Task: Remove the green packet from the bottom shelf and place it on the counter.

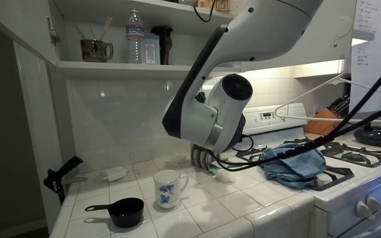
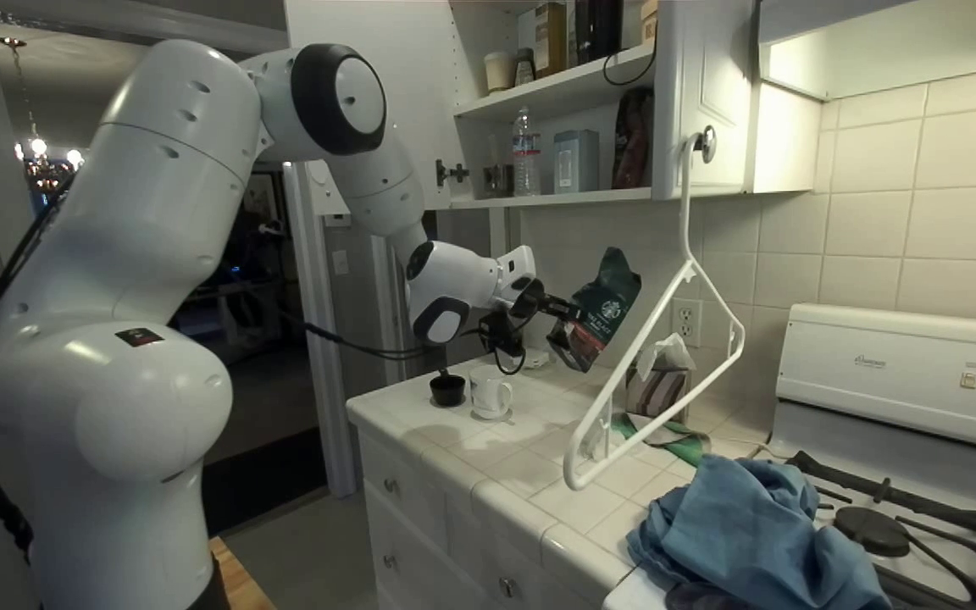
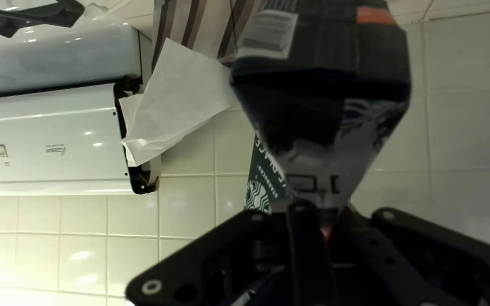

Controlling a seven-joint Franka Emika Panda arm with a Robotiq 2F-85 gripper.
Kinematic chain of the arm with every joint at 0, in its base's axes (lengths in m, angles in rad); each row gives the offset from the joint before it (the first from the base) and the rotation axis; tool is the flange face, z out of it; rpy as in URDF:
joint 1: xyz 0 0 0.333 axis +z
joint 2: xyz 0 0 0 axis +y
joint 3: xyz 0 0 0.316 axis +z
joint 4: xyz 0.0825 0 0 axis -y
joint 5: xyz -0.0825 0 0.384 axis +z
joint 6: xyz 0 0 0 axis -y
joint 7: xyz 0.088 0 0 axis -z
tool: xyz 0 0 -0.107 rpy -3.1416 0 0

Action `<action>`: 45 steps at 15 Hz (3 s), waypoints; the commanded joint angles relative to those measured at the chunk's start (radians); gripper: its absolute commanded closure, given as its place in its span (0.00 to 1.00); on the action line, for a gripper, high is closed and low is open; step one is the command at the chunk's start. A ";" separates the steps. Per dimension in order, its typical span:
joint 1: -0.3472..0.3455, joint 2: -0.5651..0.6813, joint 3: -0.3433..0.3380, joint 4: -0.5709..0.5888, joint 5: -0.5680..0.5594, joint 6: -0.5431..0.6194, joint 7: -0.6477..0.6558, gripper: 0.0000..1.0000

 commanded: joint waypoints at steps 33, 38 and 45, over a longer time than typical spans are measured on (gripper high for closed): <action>0.079 0.764 -0.010 1.220 0.632 0.190 -0.614 1.00; 0.081 0.841 -0.014 1.346 0.618 0.228 -0.686 1.00; 0.080 0.903 0.006 1.480 0.618 0.276 -0.806 1.00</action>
